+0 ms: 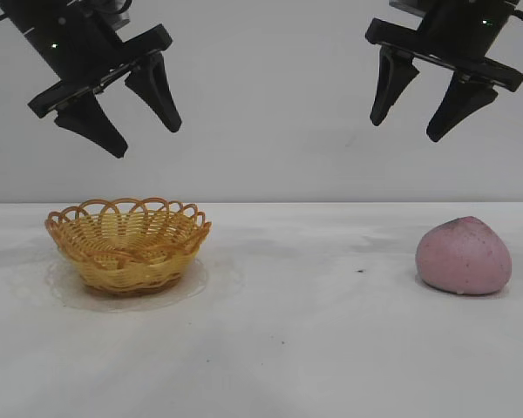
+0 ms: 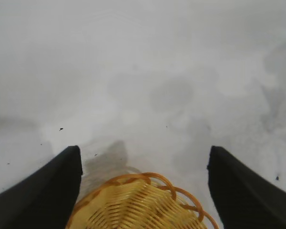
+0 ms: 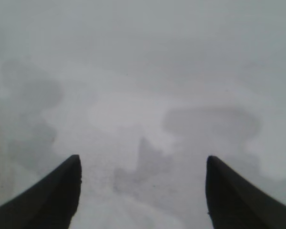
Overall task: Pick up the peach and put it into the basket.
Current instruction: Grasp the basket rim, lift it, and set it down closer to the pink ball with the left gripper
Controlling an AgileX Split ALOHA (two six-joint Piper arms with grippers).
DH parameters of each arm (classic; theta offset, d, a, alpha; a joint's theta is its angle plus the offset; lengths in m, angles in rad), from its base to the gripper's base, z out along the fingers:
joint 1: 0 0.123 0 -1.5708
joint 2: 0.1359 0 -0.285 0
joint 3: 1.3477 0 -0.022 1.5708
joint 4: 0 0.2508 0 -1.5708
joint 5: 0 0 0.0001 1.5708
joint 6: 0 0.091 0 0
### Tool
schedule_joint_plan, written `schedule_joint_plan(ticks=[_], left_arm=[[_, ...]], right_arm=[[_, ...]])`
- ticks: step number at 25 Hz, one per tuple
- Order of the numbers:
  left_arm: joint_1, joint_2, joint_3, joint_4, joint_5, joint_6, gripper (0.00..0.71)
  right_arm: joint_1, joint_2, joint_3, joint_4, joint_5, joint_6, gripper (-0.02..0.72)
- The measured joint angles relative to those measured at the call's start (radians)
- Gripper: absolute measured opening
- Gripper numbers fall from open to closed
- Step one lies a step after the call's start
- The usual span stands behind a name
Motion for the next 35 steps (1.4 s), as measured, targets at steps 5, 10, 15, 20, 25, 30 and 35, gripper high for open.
schedule_joint_plan(ticks=[5,10,15,20,25,30,35], left_arm=[[0.000,0.000,0.000,0.000,0.000,0.000,0.516],[0.000,0.000,0.000,0.000,0.000,0.000,0.516],[0.000,0.000,-0.030,0.086,0.069,0.015,0.516],[0.000,0.000,-0.131,0.279,0.210,0.021,0.516],[0.000,0.000,-0.202,0.395,0.344,0.037,0.516],[-0.007,0.053,-0.274,0.471,0.490,0.041,0.516],[-0.050,0.157,-0.381,0.560,0.602,0.041,0.516]], right_arm=[[0.000,0.000,0.000,0.000,0.000,0.000,0.470],[0.000,0.000,0.000,0.000,0.000,0.000,0.470],[0.000,0.000,0.000,0.000,0.000,0.000,0.470],[0.000,0.000,0.000,0.000,0.002,0.000,0.470],[0.000,0.000,0.000,0.000,0.008,0.000,0.470],[0.000,0.000,0.000,0.000,0.008,-0.004,0.470],[0.000,0.000,0.000,0.000,0.010,-0.004,0.470]])
